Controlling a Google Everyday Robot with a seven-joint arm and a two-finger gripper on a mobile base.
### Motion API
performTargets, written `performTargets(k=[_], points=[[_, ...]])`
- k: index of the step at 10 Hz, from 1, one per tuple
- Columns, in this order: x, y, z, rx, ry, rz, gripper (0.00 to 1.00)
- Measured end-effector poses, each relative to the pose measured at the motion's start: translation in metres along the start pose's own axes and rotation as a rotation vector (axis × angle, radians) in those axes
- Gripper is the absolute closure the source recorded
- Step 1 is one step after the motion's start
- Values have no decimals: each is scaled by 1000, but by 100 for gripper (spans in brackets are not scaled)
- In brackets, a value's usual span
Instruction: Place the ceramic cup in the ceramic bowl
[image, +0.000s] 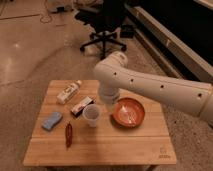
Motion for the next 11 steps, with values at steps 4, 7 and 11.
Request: performTargets(k=[4, 7, 11], points=[[-33, -22, 31, 9, -28, -95, 20], [-40, -17, 53, 6, -52, -131, 20], [-47, -17, 71, 10, -65, -155, 20]])
